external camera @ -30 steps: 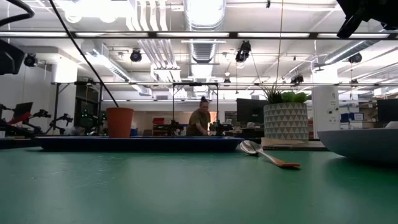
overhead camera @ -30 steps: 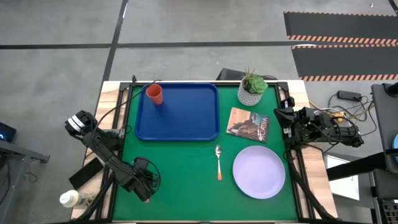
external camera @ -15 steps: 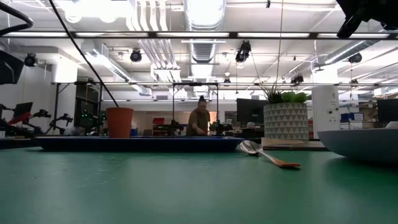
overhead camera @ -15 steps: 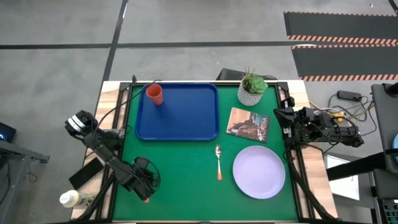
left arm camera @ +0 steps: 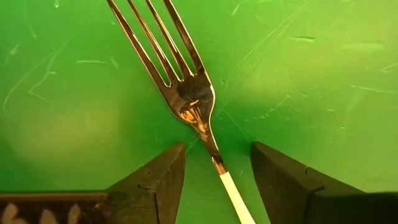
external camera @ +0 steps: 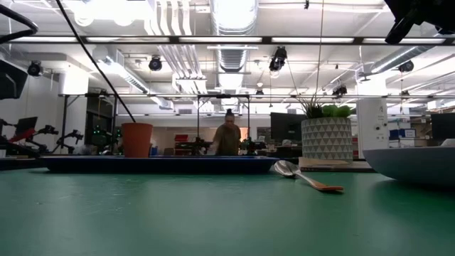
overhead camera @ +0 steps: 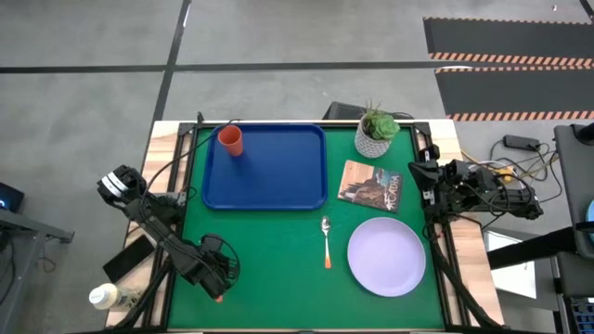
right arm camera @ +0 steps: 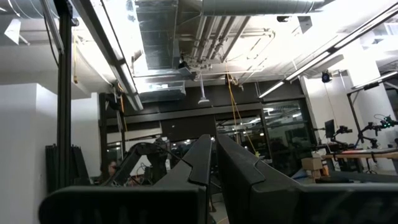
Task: Pick and place plate/cup/fork/spoon on tray
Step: Put the orange fork on the blue tray to the bottom right of the orange cup
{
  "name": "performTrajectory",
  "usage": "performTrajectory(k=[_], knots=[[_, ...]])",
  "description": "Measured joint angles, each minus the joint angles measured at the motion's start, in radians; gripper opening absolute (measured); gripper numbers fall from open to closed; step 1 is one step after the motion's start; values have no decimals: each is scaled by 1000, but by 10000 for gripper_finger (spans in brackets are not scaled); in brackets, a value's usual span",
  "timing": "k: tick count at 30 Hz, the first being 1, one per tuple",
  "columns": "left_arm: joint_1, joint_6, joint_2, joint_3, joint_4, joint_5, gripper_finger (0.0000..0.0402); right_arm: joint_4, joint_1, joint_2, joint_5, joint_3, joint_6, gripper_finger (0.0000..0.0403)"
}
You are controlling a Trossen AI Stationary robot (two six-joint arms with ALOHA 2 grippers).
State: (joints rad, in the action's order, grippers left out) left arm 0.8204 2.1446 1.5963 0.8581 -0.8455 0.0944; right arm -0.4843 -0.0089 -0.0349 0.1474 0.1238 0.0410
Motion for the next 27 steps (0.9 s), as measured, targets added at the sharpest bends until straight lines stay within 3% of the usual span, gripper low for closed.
performTrajectory(k=[14,27], knots=[[0,0,0,0,0,-4,63,0,0,0,0,0,0,18],[0,-1,0,0,-2,-5,14,0,0,0,0,0,0,18]])
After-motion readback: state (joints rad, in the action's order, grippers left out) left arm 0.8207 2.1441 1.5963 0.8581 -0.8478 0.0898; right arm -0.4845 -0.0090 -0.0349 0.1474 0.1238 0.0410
